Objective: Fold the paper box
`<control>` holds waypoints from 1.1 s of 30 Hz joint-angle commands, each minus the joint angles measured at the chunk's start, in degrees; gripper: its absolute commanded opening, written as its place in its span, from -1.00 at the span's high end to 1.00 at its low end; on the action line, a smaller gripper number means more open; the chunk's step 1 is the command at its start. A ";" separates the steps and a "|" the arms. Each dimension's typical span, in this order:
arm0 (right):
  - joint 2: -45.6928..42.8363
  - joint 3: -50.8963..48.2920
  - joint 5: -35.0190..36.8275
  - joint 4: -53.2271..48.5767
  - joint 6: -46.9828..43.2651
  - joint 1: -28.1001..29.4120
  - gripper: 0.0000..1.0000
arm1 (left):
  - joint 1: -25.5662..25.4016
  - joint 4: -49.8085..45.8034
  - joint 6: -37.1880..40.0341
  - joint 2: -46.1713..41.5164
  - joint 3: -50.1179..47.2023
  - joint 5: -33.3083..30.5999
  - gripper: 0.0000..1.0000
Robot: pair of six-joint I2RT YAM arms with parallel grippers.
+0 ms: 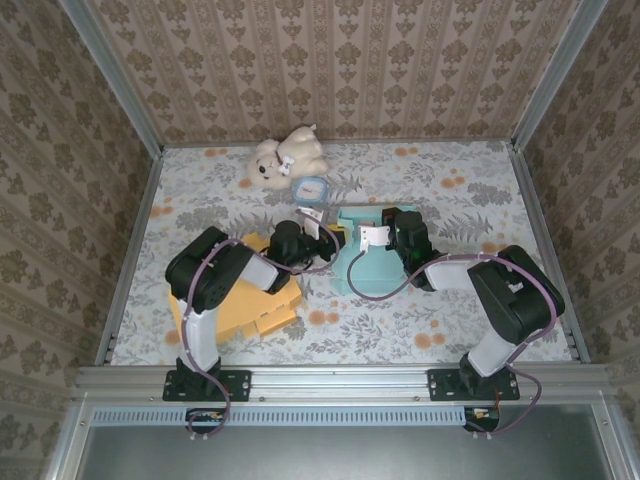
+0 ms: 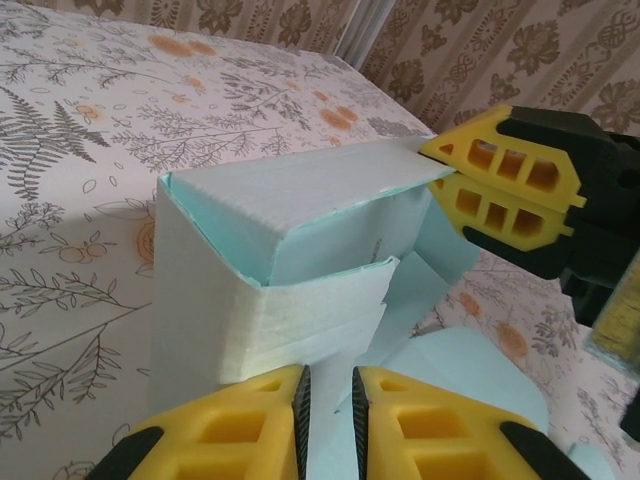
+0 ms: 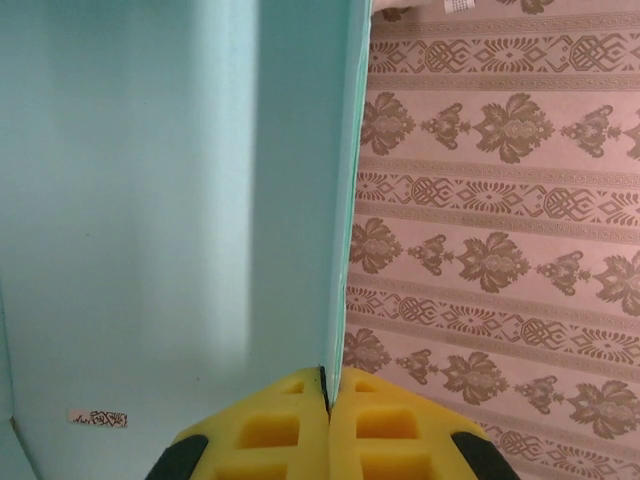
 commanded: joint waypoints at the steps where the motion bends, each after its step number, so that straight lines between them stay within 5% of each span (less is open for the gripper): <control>1: 1.52 -1.07 -0.33 -0.97 0.18 0.74 1.00 | -0.50 -0.83 0.80 1.70 1.99 -3.18 0.56; 9: 2.53 -1.20 0.07 -1.03 -0.64 0.74 1.00 | -1.97 0.36 3.31 2.35 1.91 -9.38 0.61; 33: 5.74 -3.16 5.15 -0.25 -5.36 4.68 1.00 | -2.51 0.80 4.73 5.20 4.02 -14.06 0.67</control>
